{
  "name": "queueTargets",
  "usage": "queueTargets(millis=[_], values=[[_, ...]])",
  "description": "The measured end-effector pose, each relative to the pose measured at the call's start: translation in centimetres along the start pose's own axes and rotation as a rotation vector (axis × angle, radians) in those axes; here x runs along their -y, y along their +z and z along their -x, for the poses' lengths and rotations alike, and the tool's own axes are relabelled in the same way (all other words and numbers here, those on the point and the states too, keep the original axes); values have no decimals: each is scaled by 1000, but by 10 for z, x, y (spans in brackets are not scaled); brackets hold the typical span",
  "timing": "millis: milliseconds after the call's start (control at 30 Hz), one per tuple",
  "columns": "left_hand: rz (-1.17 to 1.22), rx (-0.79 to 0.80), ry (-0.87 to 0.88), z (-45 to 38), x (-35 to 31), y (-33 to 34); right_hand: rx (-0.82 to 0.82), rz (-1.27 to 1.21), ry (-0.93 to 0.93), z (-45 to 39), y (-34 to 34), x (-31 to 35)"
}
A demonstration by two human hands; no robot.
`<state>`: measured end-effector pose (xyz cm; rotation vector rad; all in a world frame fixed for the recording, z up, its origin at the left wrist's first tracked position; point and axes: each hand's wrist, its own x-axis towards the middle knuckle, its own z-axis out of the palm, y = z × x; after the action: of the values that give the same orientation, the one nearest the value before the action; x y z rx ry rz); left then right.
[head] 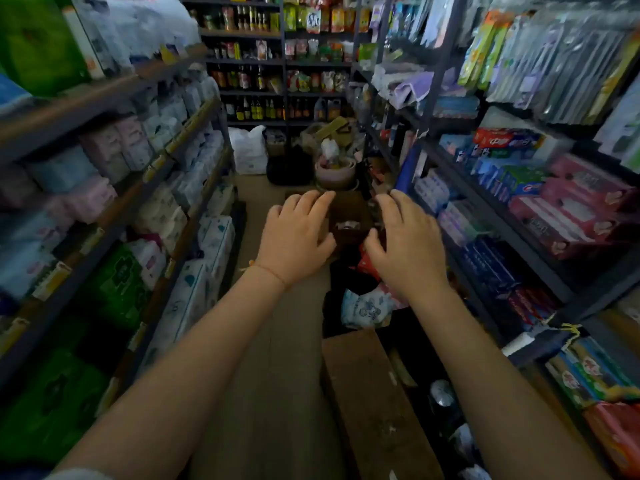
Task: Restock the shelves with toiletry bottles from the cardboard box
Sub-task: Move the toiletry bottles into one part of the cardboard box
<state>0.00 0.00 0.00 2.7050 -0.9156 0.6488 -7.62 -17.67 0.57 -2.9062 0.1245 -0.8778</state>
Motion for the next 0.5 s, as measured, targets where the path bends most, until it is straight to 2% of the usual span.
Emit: queueTargets(millis=[200, 400, 500], values=[[115, 389, -164, -6, 81, 89, 414, -121, -44, -32, 123, 14], [268, 564, -274, -53, 206, 187, 671, -117, 1, -117, 273, 38], [342, 615, -295, -96, 257, 218, 753, -120, 61, -165, 318, 43]])
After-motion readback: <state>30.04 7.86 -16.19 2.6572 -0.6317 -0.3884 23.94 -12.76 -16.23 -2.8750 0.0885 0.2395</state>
